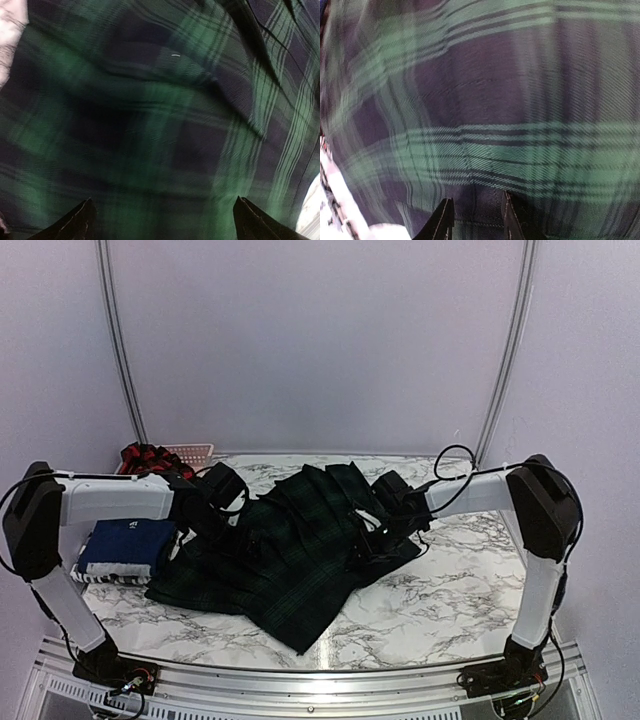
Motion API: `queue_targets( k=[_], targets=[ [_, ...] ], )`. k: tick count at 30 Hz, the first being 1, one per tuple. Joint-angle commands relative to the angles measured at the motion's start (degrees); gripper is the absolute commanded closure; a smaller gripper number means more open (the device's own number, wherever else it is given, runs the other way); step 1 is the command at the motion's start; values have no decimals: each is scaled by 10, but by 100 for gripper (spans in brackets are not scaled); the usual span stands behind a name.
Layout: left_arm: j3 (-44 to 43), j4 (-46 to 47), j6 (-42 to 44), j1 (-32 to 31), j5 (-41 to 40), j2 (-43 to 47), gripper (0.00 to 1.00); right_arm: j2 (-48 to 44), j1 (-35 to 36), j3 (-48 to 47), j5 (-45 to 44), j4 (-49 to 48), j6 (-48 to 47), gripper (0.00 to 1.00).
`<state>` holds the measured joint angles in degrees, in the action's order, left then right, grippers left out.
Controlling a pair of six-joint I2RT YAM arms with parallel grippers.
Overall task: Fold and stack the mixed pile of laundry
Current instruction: Rotate the flattened skirt at the center of the board, then pick up the flattened skirt from the center of the board.
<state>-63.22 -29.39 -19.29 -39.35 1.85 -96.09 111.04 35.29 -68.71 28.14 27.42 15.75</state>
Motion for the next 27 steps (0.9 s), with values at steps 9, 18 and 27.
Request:
queue_targets(
  k=[9,18,27],
  targets=[
    [30,62,-136,33,-34,131,1,-43,-75,-57,-128,104,-73,62],
    [230,121,-351,-27,-1,362,1,-251,75,4,-150,116,-96,41],
    [367,122,-606,-124,-94,526,1,-285,239,110,-262,140,-75,40]
  ],
)
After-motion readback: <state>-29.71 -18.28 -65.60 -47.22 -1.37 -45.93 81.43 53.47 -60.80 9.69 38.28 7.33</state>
